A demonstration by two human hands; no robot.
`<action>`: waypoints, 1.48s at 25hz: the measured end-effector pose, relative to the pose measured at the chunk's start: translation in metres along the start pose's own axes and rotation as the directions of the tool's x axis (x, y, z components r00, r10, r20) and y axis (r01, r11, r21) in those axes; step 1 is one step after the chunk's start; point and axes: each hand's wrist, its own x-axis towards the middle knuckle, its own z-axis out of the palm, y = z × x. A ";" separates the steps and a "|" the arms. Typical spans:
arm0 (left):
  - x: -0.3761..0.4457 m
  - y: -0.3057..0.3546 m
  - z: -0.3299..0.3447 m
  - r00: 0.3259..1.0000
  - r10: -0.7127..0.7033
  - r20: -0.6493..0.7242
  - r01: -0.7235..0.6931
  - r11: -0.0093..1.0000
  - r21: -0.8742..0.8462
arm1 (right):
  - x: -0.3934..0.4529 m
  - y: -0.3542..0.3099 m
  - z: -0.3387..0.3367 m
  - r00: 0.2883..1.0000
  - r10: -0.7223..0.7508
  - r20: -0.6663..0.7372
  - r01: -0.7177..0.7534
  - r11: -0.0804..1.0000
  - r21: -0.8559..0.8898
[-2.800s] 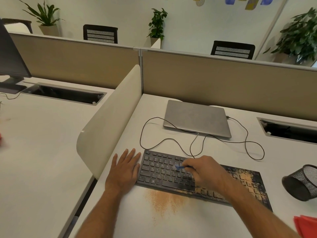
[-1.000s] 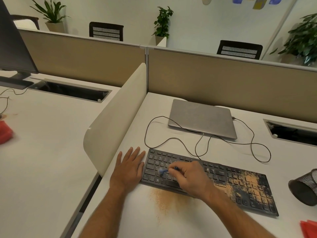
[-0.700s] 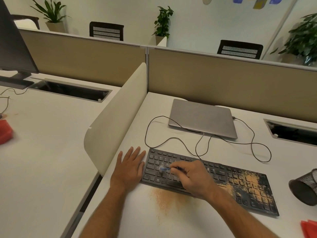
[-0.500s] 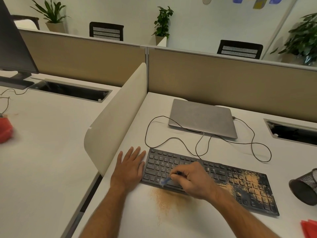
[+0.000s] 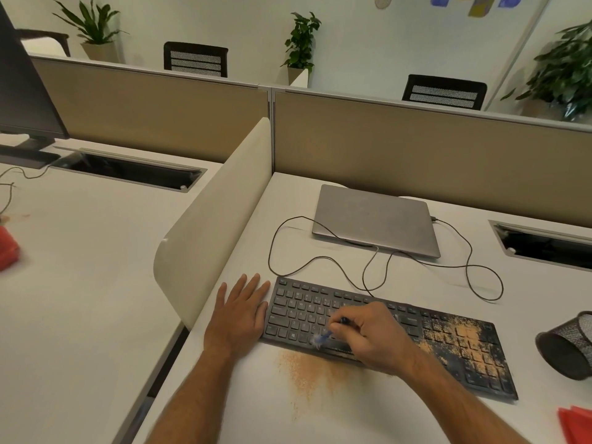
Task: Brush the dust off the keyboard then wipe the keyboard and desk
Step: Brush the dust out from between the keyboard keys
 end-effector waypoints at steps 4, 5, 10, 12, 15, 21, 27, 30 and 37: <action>0.000 0.000 0.000 1.000 0.000 0.001 0.000 1.000 0.001 | -0.001 -0.001 -0.002 0.997 0.025 -0.073 -0.019 0.997 0.078; 0.000 0.000 0.000 1.000 -0.001 0.002 0.001 1.000 0.004 | -0.001 -0.002 0.000 0.999 0.015 -0.044 -0.012 0.998 0.069; 0.000 0.001 0.000 1.000 0.001 0.004 -0.001 1.000 0.010 | -0.007 0.002 -0.005 0.998 0.039 0.048 -0.033 0.991 -0.126; 0.000 0.000 0.000 1.000 0.002 0.002 -0.002 1.000 0.009 | -0.014 0.007 -0.015 0.995 0.085 0.049 -0.073 0.976 -0.207; 0.000 0.000 0.001 1.000 0.002 -0.003 -0.002 1.000 0.012 | -0.031 0.014 -0.035 0.981 0.185 0.062 -0.158 0.937 -0.310; 0.000 0.000 0.001 1.000 0.003 0.004 -0.003 1.000 0.021 | -0.044 0.021 -0.067 0.950 0.309 0.039 -0.257 0.849 -0.462; 0.000 0.000 0.000 1.000 0.002 0.011 -0.002 1.000 0.022 | -0.038 0.011 -0.044 0.989 0.135 0.060 -0.117 0.963 -0.242; 0.001 0.000 0.001 1.000 0.001 0.008 -0.001 1.000 0.018 | -0.042 0.023 -0.050 0.982 0.185 0.025 -0.165 0.924 -0.345; 0.000 0.000 0.000 1.000 -0.001 0.006 0.001 1.000 0.005 | -0.043 0.027 -0.046 0.993 0.121 -0.006 -0.119 0.968 -0.223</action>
